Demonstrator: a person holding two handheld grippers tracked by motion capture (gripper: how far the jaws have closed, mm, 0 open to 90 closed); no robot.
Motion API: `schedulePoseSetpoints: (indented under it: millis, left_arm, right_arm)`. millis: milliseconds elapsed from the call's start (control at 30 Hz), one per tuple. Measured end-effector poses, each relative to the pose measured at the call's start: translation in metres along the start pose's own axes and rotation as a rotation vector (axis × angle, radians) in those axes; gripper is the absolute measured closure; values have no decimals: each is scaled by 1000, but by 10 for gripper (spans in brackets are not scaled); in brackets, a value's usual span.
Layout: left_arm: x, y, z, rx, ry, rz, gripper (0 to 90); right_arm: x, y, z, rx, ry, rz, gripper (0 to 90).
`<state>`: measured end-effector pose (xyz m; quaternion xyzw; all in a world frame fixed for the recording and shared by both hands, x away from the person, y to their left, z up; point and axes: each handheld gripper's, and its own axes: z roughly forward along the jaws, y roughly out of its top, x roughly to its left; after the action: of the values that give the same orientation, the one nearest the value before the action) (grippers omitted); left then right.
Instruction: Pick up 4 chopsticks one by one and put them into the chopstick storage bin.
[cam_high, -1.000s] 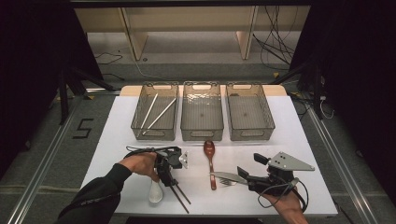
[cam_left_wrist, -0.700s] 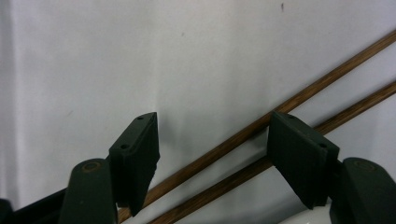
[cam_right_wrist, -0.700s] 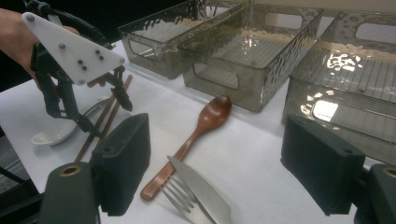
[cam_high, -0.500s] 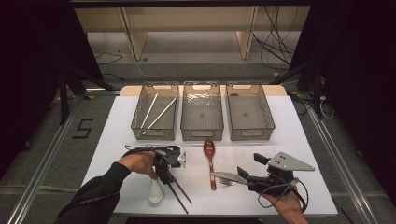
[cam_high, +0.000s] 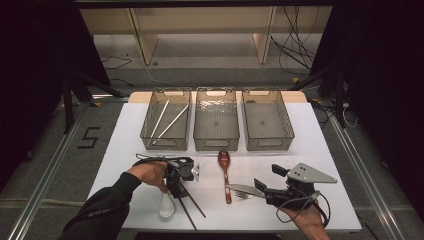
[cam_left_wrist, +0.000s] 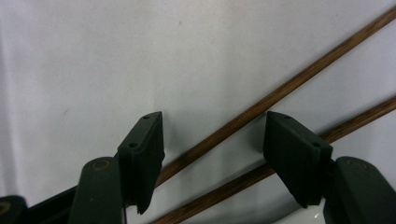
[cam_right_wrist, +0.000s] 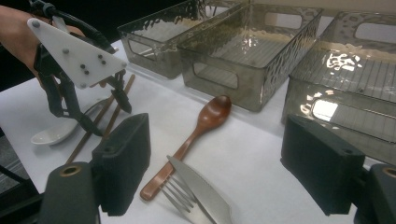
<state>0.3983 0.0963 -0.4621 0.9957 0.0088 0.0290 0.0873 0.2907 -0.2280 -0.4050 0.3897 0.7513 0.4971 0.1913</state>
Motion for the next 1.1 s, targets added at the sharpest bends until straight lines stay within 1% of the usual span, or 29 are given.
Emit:
schedulePoseSetpoints:
  millis: [167,267,333,433,467,533,567,700,833,900,967,1000,1100]
  left_arm:
    - [1,0,-1,-1,-15,4,413]
    - [1,1,-1,-4,-22,10,452]
    - [1,1,-2,-9,-19,17,495]
    - [2,2,-2,-11,-18,27,521]
    - [2,2,-2,-20,-19,22,542]
    - [2,3,-1,-21,-25,27,582]
    - [2,3,-1,-21,-35,26,596]
    - [5,4,-1,-22,-37,45,620]
    - [6,4,-1,-36,-29,44,668]
    - [7,3,-1,-41,-33,37,689]
    - [10,3,-2,-40,-33,42,700]
    - [9,2,-1,-53,-29,25,707]
    - [10,2,-1,-54,-28,26,723]
  right_arm:
    - [0,0,0,1,0,-1,250]
    - [0,0,0,1,1,-1,250]
    - [0,0,0,0,1,-1,250]
    - [0,0,0,1,1,-1,250]
    - [0,0,0,1,1,-1,250]
    - [0,0,0,2,1,0,250]
    - [0,0,0,2,1,-1,250]
    - [0,0,0,2,1,0,250]
    - [0,0,0,1,1,1,250]
    - [0,0,0,1,1,1,250]
    - [0,0,0,2,1,0,250]
    - [0,0,0,2,1,0,251]
    - [0,0,0,0,1,2,251]
